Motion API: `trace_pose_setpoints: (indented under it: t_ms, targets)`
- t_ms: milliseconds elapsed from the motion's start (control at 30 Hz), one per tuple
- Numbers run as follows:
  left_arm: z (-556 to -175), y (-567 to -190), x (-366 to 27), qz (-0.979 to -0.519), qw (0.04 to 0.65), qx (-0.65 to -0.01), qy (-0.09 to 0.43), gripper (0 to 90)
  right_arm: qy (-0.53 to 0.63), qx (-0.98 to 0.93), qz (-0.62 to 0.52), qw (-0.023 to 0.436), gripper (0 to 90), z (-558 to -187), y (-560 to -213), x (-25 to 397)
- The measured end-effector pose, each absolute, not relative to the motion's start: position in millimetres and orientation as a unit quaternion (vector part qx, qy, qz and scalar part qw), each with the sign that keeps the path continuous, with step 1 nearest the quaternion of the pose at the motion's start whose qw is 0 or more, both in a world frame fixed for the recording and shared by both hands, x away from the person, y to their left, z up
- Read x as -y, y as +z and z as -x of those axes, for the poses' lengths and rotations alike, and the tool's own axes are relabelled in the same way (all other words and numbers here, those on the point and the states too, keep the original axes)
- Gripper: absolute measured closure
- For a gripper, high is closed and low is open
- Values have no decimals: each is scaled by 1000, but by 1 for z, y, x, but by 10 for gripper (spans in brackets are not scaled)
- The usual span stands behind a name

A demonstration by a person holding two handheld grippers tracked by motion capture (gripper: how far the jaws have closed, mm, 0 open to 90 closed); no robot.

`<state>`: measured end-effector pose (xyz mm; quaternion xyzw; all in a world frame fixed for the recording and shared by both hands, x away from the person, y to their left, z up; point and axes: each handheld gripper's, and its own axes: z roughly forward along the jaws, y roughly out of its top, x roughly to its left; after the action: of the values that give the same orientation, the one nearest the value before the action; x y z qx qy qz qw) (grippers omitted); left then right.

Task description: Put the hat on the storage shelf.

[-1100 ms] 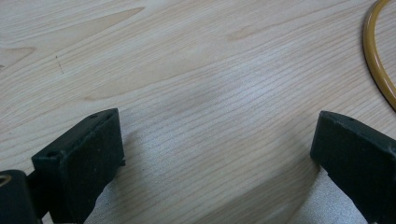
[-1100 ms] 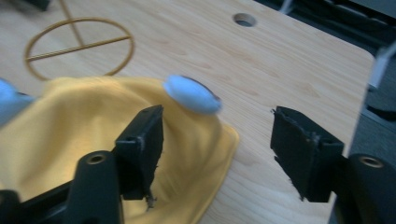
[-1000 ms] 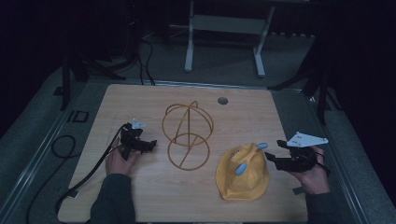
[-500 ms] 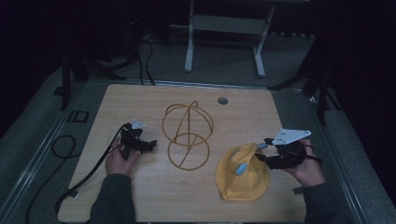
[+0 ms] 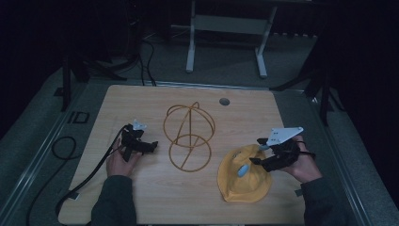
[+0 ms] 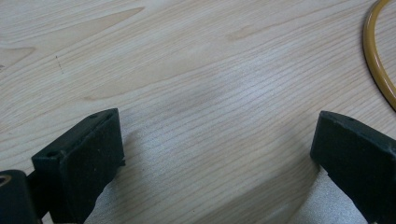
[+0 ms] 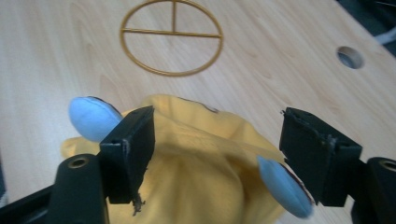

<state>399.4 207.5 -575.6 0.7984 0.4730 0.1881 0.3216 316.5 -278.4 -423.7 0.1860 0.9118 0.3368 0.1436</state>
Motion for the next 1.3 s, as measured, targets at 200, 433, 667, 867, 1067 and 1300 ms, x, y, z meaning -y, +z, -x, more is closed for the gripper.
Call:
trace_pose_setpoints:
  t_ms: [200, 433, 667, 867, 1067, 1300]
  targets:
    - [-399, -576, -208, -798, 321, -473, 188, 24, 327, -923, -167, 117, 235, -321, -433, 275]
    - [-399, -576, -208, -798, 322, -473, 188, 24, 313, -932, -155, 100, 244, -328, -439, 277]
    - [-399, -576, -208, -798, 321, -473, 188, 24, 287, -945, -127, 88, 249, -332, -438, 274]
    - [-399, -576, -208, -798, 321, -473, 188, 24, 263, -955, -108, 83, 250, -334, -440, 267]
    - [-399, -576, -208, -798, 322, -473, 188, 24, 259, -957, -100, 88, 263, -337, -438, 264]
    - [-399, -576, -208, -798, 322, -473, 188, 24, 243, -962, -91, 83, 236, -341, -441, 257]
